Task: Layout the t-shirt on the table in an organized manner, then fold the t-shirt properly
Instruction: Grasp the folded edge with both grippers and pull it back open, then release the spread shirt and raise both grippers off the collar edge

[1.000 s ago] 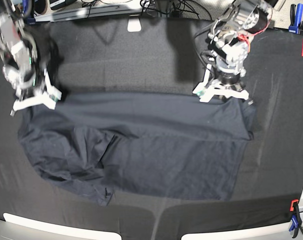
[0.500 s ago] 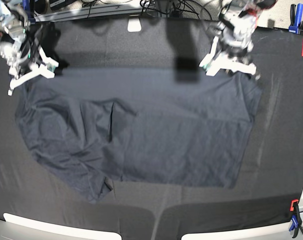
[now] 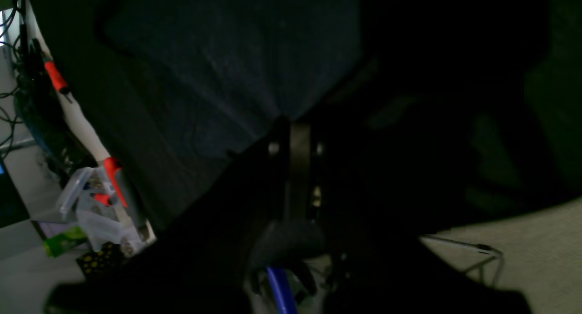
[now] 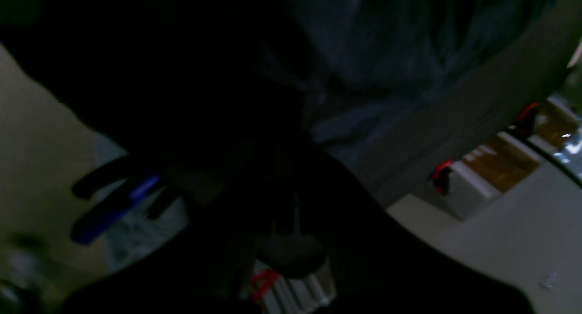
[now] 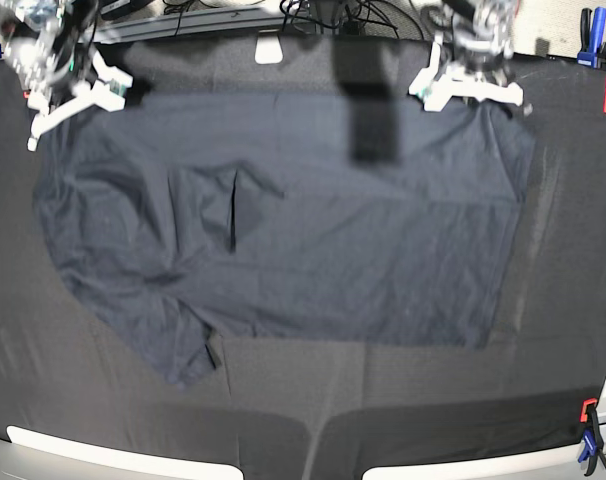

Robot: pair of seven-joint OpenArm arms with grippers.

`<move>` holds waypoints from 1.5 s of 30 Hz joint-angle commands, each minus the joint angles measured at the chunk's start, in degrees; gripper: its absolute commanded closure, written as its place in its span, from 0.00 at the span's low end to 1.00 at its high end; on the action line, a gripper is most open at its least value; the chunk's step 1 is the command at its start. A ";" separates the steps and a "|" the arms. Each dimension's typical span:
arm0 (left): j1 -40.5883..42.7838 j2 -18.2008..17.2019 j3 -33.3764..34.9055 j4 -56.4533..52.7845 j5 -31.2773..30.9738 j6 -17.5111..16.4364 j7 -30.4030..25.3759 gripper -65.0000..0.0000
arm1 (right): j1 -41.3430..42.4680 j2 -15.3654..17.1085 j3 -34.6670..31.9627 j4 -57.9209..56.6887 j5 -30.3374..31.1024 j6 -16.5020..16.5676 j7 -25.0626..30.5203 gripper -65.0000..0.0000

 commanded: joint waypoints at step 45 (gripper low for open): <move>5.68 1.14 -0.15 3.41 1.40 1.55 2.67 1.00 | -14.47 5.90 0.57 5.09 -6.47 -11.85 -2.51 1.00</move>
